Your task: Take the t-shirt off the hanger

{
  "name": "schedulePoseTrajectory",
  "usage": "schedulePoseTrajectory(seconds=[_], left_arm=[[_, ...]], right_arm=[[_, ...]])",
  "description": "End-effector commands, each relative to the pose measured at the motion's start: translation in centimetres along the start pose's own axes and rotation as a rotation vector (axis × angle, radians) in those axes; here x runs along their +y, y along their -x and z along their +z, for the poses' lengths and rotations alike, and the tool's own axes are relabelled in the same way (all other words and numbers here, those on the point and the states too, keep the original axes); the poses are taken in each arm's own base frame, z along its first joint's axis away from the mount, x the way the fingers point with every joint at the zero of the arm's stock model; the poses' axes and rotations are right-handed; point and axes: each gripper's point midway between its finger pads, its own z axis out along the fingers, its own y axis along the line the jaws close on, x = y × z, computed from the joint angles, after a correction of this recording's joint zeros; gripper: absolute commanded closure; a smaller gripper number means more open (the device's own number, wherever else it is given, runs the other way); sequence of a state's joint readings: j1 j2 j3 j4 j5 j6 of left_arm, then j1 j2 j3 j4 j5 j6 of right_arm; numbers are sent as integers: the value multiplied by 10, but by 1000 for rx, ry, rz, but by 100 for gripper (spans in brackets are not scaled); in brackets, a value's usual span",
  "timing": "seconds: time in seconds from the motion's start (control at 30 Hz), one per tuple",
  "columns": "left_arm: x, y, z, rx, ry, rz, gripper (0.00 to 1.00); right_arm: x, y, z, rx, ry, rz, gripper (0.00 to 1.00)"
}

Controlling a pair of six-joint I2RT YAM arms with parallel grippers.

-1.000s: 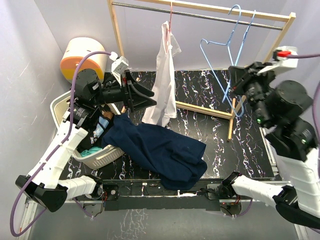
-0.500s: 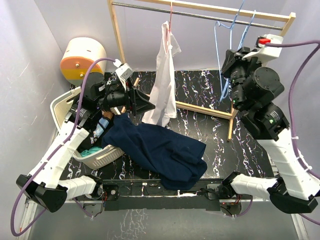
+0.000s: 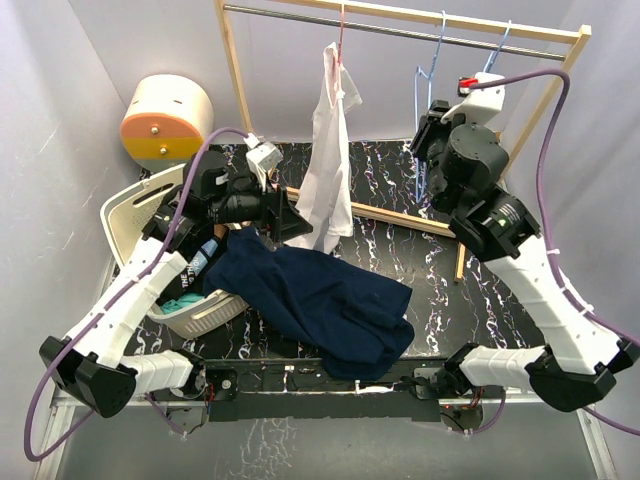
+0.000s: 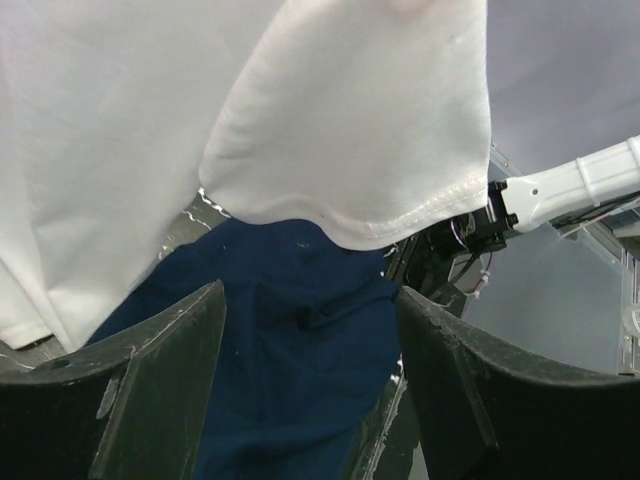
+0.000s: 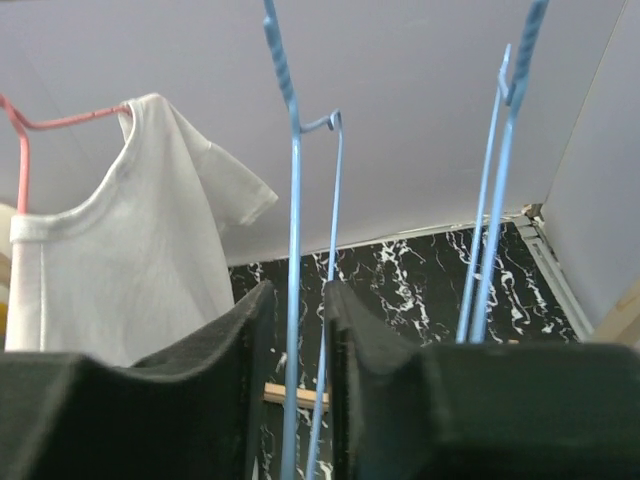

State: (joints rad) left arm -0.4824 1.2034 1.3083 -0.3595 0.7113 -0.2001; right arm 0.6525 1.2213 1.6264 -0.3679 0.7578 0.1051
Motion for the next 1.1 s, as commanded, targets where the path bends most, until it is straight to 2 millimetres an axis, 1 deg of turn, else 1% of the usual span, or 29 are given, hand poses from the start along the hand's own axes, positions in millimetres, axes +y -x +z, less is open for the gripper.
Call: schedulePoseTrajectory(seconds=[0.0, 0.07, 0.1, 0.17, 0.27, 0.33, 0.43, 0.5, 0.6, 0.63, 0.7, 0.83, 0.93, 0.97, 1.07], left_arm=[[-5, -18, 7, 53, 1, 4, 32], [-5, -27, 14, 75, 7, 5, 32], [-6, -32, 17, 89, 5, 4, 32], [-7, -44, 23, 114, -2, -4, 31], [-6, -67, 33, 161, 7, -15, 30], [-3, -89, 39, 209, 24, -32, 29], [2, -122, 47, 278, 63, -51, 29], [2, -145, 53, 330, 93, -53, 28], [6, -178, 61, 400, 174, -43, 26], [9, -189, 64, 420, 210, -42, 25], [22, -208, 66, 451, 321, -31, 20], [42, -240, 72, 477, 501, -3, 11], [55, -258, 76, 486, 599, 10, 3], [59, -266, 78, 493, 621, 14, 3], [63, -283, 87, 486, 633, -5, 3]], right_arm=[[-11, 25, -35, -16, 88, 103, 62], [-7, 24, -52, 11, 181, 111, 45], [-1, 23, -63, 29, 258, 112, 35], [7, 19, -87, 61, 392, 111, 22], [16, 8, -125, 124, 576, 107, 14], [16, 0, -147, 165, 658, 108, 12], [10, -12, -168, 207, 708, 118, 10], [2, -17, -175, 205, 698, 135, 10], [-10, -21, -177, 182, 656, 159, 9], [-14, -22, -177, 174, 643, 166, 9], [-19, -25, -177, 164, 624, 179, 9], [-24, -25, -178, 142, 606, 198, 9], [-27, -28, -177, 143, 595, 198, 9], [-27, -29, -177, 144, 594, 196, 9], [-28, -33, -176, 151, 587, 189, 9]])
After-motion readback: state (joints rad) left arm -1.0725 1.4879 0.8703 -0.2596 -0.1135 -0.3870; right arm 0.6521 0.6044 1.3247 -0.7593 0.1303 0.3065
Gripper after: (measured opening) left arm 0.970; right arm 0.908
